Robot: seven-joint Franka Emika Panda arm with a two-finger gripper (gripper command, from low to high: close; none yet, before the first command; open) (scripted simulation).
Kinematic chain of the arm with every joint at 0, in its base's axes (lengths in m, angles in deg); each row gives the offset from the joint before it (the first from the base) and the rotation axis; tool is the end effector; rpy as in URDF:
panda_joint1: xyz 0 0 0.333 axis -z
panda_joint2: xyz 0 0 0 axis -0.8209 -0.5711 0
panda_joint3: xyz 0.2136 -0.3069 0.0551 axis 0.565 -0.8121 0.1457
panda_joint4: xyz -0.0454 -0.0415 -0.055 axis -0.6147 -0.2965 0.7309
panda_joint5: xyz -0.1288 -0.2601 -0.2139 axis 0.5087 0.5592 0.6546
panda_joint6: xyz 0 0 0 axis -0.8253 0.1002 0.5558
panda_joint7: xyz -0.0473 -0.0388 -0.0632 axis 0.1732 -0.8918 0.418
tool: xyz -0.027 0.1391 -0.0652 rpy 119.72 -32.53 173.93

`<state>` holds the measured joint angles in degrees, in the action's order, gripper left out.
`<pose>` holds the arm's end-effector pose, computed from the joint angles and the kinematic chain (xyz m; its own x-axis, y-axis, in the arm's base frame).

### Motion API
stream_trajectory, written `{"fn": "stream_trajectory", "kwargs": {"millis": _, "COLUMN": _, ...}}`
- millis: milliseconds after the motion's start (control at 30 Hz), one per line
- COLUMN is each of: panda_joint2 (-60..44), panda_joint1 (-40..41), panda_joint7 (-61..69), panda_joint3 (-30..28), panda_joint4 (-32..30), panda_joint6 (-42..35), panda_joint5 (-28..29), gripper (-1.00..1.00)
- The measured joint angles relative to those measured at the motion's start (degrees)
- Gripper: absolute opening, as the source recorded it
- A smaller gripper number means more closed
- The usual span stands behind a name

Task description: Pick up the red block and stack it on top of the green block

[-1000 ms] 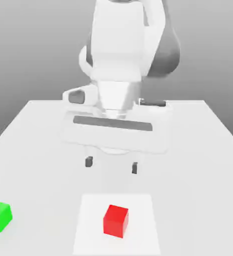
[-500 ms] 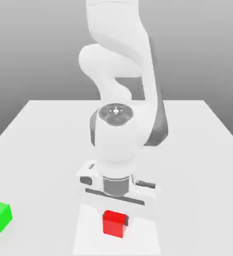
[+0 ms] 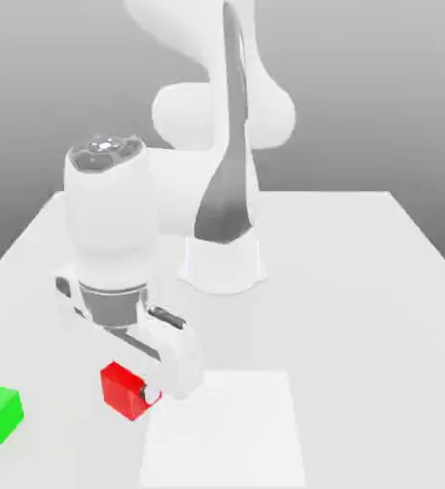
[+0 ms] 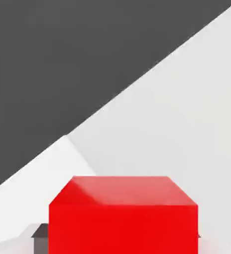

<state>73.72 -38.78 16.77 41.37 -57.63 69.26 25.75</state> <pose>0.4259 -0.1783 0.2715 -0.1094 -0.9940 -0.0027 -0.9940 0.1094 -0.0010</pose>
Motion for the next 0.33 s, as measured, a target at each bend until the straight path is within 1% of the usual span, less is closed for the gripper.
{"fn": "stream_trajectory", "kwargs": {"millis": 100, "panda_joint2": -2.26, "panda_joint1": 4.29, "panda_joint7": -2.79, "panda_joint3": -4.46, "panda_joint4": 3.46, "panda_joint6": -1.34, "panda_joint5": -1.95, "gripper": -1.00}}
{"fn": "stream_trajectory", "kwargs": {"millis": 133, "panda_joint2": -4.76, "panda_joint1": 5.94, "panda_joint7": -3.29, "panda_joint3": -5.52, "panda_joint4": 5.07, "panda_joint6": -0.57, "panda_joint5": -3.41, "gripper": -1.00}}
{"fn": "stream_trajectory", "kwargs": {"millis": 200, "panda_joint2": -9.66, "panda_joint1": 8.33, "panda_joint7": -2.85, "panda_joint3": -5.38, "panda_joint4": 6.75, "panda_joint6": 2.44, "panda_joint5": -5.97, "gripper": -1.00}}
{"fn": "stream_trajectory", "kwargs": {"millis": 233, "panda_joint2": -11.05, "panda_joint1": 8.88, "panda_joint7": -2.57, "panda_joint3": -5.15, "panda_joint4": 7.07, "panda_joint6": 3.49, "panda_joint5": -6.67, "gripper": 1.00}}
{"fn": "stream_trajectory", "kwargs": {"millis": 333, "panda_joint2": -11.05, "panda_joint1": 8.88, "panda_joint7": -2.57, "panda_joint3": -5.15, "panda_joint4": 7.07, "panda_joint6": 3.49, "panda_joint5": -6.67, "gripper": 1.00}}
